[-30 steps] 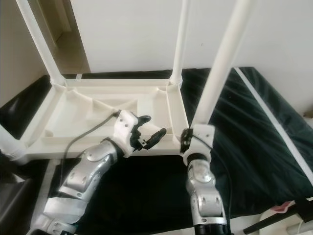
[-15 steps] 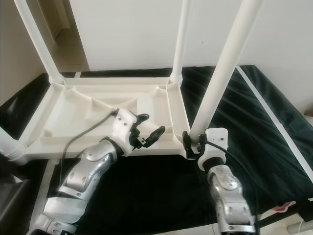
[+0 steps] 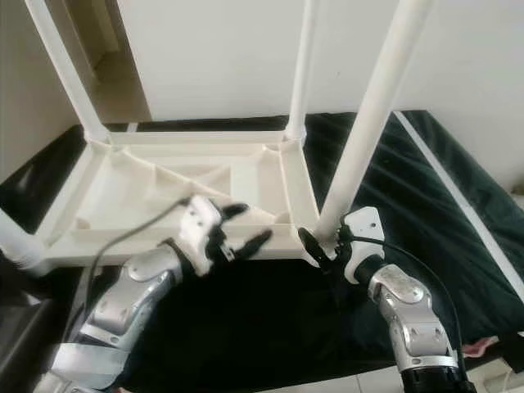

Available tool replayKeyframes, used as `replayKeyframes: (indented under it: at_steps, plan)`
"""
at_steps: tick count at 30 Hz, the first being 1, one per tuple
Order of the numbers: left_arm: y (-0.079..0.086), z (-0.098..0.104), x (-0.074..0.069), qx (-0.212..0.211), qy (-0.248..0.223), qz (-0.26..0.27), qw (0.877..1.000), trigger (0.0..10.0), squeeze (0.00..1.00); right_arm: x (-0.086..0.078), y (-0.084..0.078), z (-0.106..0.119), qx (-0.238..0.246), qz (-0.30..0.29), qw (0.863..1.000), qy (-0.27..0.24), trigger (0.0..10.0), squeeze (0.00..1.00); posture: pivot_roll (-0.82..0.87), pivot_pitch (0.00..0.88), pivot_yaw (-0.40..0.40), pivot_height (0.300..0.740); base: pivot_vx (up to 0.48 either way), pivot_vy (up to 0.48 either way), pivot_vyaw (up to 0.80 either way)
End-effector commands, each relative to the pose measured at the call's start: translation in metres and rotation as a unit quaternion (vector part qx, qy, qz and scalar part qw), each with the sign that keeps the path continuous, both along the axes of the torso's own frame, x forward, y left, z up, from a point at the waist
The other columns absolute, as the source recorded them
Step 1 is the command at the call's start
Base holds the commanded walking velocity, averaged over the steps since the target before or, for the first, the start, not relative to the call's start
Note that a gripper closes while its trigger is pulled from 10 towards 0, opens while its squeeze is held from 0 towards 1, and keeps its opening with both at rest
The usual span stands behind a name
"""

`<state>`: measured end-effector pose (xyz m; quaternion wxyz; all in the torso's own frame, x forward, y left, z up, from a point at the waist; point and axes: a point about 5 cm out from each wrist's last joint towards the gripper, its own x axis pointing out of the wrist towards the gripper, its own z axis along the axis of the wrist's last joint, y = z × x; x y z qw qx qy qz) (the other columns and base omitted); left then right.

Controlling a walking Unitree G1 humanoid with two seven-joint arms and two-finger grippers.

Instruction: Building children table

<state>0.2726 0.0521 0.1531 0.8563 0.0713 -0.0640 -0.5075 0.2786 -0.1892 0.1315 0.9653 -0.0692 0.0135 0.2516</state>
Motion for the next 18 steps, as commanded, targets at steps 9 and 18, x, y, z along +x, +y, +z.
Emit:
replayKeyframes:
  at_steps: [9,18]
  plan:
    - [-0.004,-0.020,-0.005,0.062,-0.033,0.013,0.997,10.0,0.00,0.009,0.005,-0.006,-0.027,0.032,0.999,-0.003,0.0,0.00,0.01,0.000,-0.007,0.740,0.000,0.000,0.00]
    - [-0.003,-0.018,-0.001,0.070,-0.051,0.023,0.996,10.0,0.00,0.006,0.002,-0.014,-0.032,0.038,0.999,0.012,0.0,0.00,0.00,0.000,-0.005,0.740,0.000,0.000,0.00]
